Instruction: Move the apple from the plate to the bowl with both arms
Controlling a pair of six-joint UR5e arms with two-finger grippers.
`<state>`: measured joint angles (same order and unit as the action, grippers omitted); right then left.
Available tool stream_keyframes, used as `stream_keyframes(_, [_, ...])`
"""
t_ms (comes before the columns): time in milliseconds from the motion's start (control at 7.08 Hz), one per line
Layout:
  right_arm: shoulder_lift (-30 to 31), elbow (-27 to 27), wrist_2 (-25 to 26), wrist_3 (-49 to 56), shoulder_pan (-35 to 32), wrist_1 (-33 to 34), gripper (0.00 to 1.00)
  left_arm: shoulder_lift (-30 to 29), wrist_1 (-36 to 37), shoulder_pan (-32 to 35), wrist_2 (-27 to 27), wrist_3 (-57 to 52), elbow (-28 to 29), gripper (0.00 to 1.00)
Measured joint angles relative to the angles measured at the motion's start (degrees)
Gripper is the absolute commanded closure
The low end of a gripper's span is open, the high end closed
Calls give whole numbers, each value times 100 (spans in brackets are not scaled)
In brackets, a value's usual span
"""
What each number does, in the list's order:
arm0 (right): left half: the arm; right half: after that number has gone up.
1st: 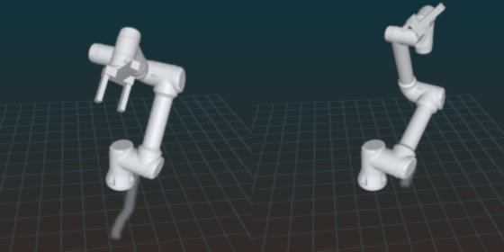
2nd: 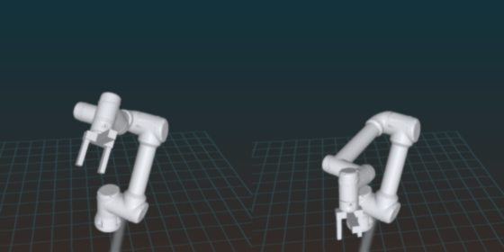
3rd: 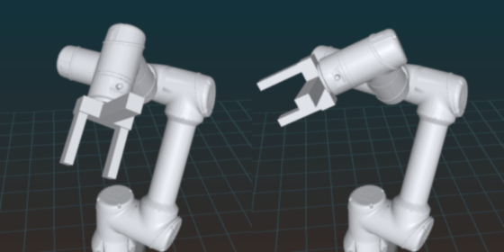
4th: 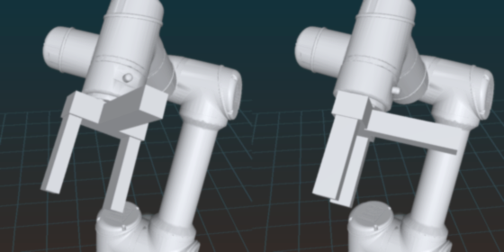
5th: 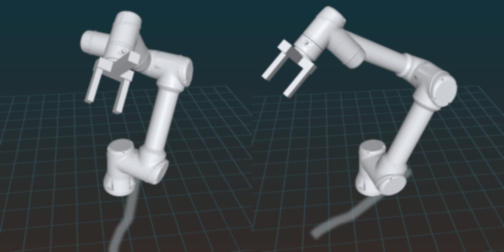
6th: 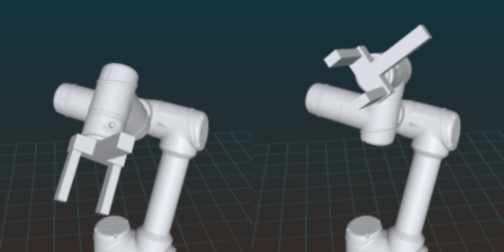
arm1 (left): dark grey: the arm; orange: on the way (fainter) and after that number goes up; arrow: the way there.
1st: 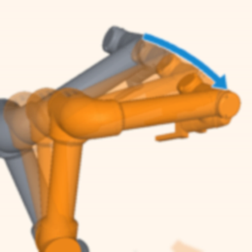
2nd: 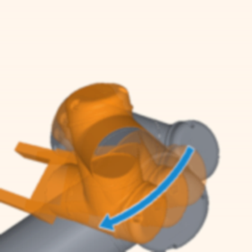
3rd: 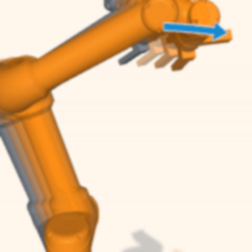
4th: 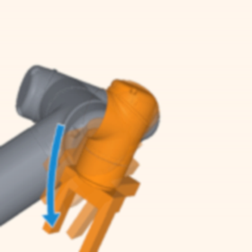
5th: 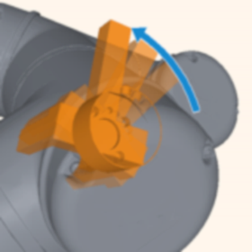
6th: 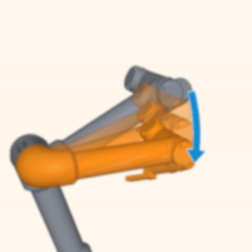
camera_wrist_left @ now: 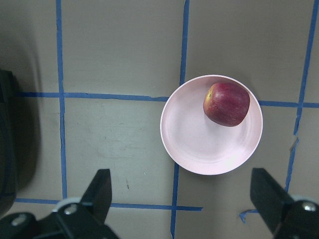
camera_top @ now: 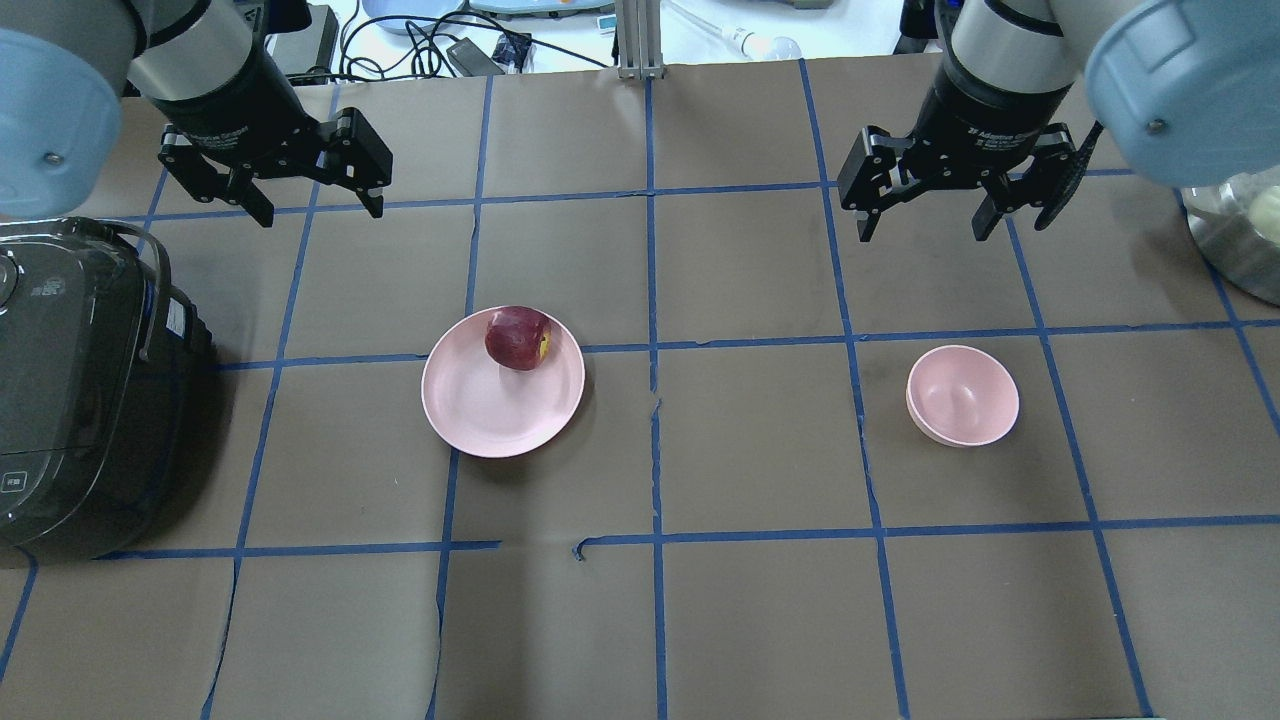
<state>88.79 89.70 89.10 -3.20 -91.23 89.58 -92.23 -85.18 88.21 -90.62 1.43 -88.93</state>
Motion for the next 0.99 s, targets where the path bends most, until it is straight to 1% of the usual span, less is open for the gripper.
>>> stream_keyframes(989, [7, -8, 3, 6, 8, 89, 0, -4, 22, 6, 3, -3, -37, 0])
